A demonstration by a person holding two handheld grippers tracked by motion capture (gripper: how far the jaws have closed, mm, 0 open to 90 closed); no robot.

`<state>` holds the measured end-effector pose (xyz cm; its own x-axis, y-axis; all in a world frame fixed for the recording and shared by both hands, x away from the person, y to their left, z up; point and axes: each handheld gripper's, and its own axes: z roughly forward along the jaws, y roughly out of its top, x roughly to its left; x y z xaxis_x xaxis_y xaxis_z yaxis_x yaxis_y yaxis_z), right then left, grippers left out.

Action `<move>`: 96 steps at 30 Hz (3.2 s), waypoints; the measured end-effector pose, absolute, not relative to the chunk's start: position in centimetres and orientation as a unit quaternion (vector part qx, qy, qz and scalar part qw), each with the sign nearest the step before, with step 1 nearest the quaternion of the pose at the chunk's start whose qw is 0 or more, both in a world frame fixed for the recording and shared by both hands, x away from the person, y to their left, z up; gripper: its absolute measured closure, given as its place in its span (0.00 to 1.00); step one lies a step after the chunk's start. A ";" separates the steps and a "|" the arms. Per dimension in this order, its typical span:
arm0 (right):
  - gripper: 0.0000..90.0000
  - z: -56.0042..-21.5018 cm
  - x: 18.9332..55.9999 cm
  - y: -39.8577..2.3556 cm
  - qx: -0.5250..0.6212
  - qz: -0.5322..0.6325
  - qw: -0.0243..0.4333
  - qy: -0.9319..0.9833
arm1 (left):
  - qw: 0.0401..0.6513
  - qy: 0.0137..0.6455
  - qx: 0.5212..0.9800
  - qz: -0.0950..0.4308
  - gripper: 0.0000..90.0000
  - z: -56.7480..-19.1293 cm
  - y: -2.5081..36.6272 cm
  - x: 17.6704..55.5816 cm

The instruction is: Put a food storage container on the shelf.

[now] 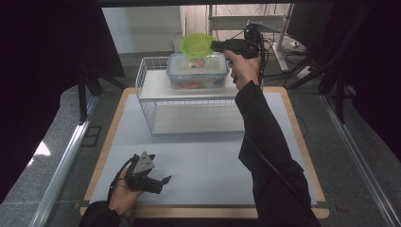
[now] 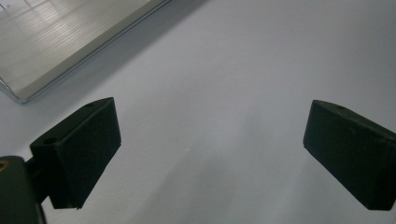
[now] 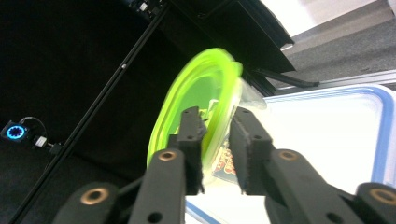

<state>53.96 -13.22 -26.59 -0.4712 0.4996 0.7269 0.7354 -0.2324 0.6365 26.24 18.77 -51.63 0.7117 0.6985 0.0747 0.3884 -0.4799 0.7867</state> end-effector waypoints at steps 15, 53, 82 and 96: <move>0.79 -26.6 53.6 -12.8 -0.503 -0.596 0.100 -0.618 | 0.389 0.323 0.840 0.196 0.04 -51.7 18.7 26.2; 0.13 -29.5 47.7 -16.4 -0.385 -0.571 -0.043 -0.724 | 0.401 0.323 0.836 0.190 0.04 -51.6 18.7 26.2; 0.04 -36.6 40.5 -16.4 -0.307 -0.523 -0.128 -0.785 | 0.405 0.334 0.830 0.187 0.02 -51.5 18.8 26.2; 0.00 -41.0 38.2 -18.0 -0.316 -0.497 -0.136 -0.796 | 0.420 0.336 0.823 0.181 0.02 -51.4 18.9 26.1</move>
<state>38.18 -17.96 -40.99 -0.7628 0.6392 0.0979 0.3683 0.3050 0.8783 26.13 18.85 -51.39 0.7087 0.7054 0.0147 0.4015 -0.4204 0.8137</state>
